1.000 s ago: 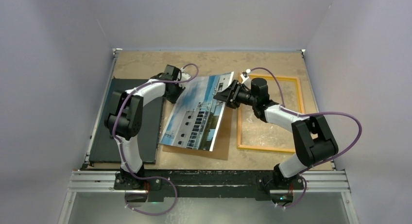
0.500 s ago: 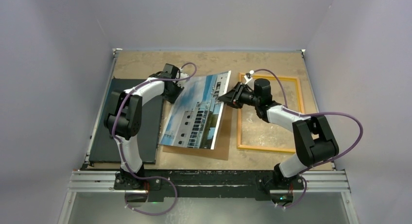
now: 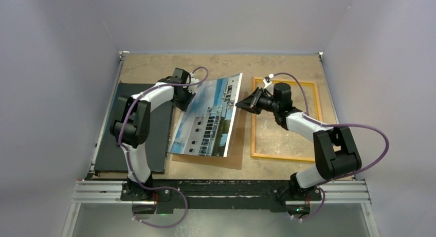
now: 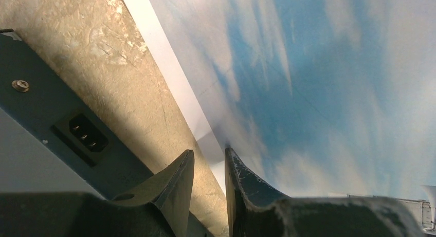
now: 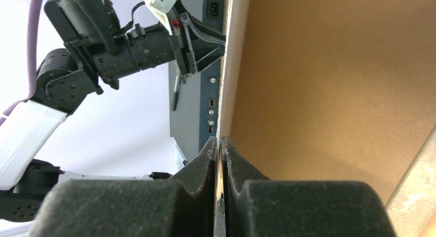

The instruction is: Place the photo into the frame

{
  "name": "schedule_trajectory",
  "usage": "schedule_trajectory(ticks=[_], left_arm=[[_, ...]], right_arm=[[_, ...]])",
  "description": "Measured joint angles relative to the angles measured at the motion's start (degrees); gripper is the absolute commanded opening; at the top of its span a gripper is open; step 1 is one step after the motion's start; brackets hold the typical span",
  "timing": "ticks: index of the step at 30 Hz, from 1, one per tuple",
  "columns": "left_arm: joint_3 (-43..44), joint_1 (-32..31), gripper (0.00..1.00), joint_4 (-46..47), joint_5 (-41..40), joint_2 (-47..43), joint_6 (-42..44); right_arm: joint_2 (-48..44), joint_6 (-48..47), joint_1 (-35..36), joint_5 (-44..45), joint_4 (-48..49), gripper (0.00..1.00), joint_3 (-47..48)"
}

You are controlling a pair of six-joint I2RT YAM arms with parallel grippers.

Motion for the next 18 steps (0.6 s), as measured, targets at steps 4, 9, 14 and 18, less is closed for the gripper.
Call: schedule_trajectory(ticks=[4, 9, 14, 18], left_arm=[[-0.6, 0.0, 0.27, 0.6, 0.3, 0.0, 0.0], [-0.7, 0.0, 0.27, 0.9, 0.7, 0.0, 0.0], [-0.7, -0.1, 0.26, 0.9, 0.8, 0.0, 0.0], [-0.9, -0.5, 0.26, 1.0, 0.8, 0.1, 0.1]], right_arm=[[0.0, -1.3, -0.6, 0.1, -2.6, 0.0, 0.1], [-1.0, -4.6, -2.0, 1.0, -9.9, 0.0, 2.5], [-5.5, -8.6, -3.7, 3.1, -17.7, 0.0, 7.8], [-8.3, -10.7, -4.2, 4.5, -20.7, 0.0, 10.4]])
